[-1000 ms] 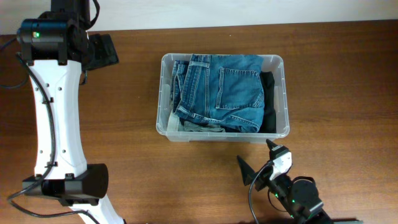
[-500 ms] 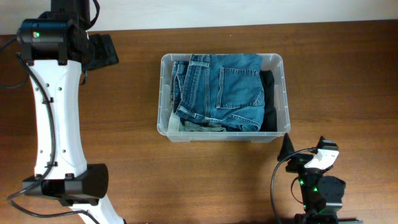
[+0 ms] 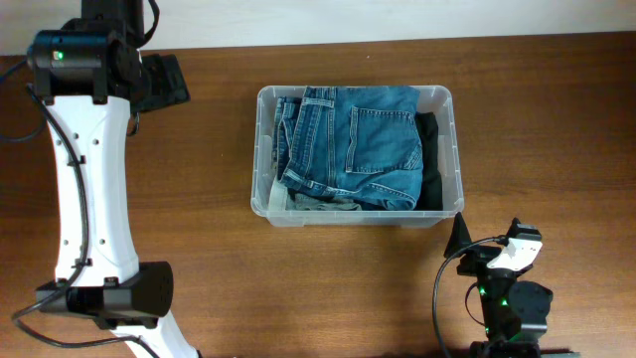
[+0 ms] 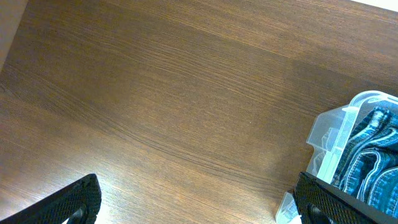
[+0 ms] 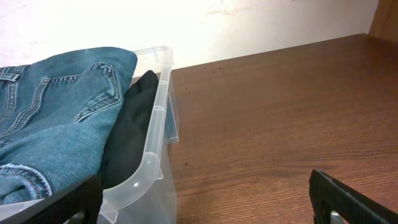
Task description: Pack container
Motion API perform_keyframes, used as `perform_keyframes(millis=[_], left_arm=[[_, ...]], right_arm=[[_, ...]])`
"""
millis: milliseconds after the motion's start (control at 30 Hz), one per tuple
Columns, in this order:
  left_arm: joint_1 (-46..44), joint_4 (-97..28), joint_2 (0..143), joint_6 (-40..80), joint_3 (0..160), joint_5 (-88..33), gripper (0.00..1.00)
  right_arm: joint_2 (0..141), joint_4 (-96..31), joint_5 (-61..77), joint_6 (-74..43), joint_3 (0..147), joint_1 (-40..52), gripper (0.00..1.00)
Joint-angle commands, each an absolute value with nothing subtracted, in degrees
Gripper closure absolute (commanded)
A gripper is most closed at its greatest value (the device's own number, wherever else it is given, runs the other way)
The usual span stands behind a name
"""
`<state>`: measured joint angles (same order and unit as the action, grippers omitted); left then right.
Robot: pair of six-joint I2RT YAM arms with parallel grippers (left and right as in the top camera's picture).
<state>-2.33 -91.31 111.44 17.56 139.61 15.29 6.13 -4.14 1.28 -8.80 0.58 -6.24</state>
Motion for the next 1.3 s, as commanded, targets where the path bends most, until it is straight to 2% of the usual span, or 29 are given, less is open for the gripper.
perform_keyframes(millis=[0,667,967,1267], left_arm=[[-2.3,-91.4,111.3,17.5,139.7,15.9,0.01],[-2.3,-91.4,111.5,17.5,139.7,15.9,0.01],[-2.3,-91.4,100.3,17.5,139.7,15.9,0.01],[-2.3,-91.4,81.3,17.5,139.7,15.9,0.01]], right_arm=[[5.6,-4.5,0.8,-8.6,0.3,-6.7,0.01],[5.6,-4.5,0.8,-8.6,0.3,-6.7,0.01],[5.6,-4.5,0.8,-8.6,0.3,-6.7,0.01],[5.6,-4.5,0.8,-8.6,0.3,-6.7,0.01]])
